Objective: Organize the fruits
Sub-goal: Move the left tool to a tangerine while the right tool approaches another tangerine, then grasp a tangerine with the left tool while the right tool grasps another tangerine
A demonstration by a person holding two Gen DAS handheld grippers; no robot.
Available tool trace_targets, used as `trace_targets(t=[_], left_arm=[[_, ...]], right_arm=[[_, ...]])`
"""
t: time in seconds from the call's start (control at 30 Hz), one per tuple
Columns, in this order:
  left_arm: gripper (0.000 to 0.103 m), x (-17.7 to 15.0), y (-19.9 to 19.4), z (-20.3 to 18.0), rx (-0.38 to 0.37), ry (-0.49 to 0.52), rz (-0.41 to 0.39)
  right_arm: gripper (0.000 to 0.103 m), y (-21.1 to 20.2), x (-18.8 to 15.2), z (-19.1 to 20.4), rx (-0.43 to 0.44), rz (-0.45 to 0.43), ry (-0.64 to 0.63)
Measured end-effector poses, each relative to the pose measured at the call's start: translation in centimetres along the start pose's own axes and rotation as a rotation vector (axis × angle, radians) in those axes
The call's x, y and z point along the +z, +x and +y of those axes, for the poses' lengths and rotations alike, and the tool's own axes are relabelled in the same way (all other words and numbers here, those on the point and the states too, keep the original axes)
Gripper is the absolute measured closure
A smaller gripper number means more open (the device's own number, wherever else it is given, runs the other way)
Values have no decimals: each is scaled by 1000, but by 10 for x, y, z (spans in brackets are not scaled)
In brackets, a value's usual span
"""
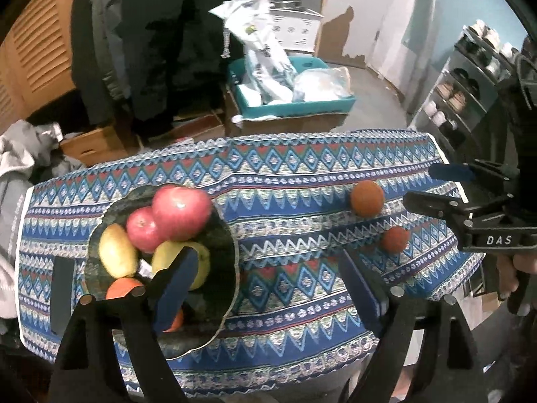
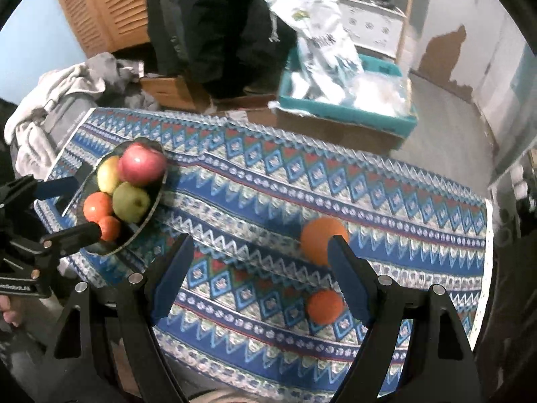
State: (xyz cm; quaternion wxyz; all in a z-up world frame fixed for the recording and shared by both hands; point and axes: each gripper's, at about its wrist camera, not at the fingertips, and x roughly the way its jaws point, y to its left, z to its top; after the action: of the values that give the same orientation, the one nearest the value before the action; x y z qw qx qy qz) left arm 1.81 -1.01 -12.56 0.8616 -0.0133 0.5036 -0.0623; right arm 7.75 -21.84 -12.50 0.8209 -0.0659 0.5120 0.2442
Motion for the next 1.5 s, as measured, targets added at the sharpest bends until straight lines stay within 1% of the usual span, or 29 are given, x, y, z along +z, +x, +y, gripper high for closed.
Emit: trace_targets(t=[0.3,0.47,0.6,0.77,0.87,1.03,1.17,1.27,1.33,1.4,1.5], left_arm=[[16,-1,22,-32,-6,81,34],[16,-3,41,-46,-5,109,65],[16,-6,57,-55,2,127,94],[16,-9,78,-60,-11,128,135],[16,-10,89,-63,-4,126,153],[16,-14,105,-68,-5,136,182],[16,-16,115,-73,1,151,202],[16,-15,119,-75,3,159,205],[16,-14,120,-76,1,157,206],[16,-12,121,-76,-4,150,207],[16,-8,123,-78,-14,141,209]], right_arm=[[21,10,-23,-41,4,39,82],[21,25,-37,-60,-12,85,114],[21,41,-49,-67,-18,127,117],[21,67,-64,-75,-26,186,122],[21,80,-72,-76,-24,213,117],[21,97,-82,-76,-28,240,103],[22,109,-87,-75,-28,242,84],[33,116,-89,-75,-16,241,87],[51,120,-92,-76,0,246,92],[57,123,-92,-75,16,242,100],[57,123,-91,-75,15,239,101]])
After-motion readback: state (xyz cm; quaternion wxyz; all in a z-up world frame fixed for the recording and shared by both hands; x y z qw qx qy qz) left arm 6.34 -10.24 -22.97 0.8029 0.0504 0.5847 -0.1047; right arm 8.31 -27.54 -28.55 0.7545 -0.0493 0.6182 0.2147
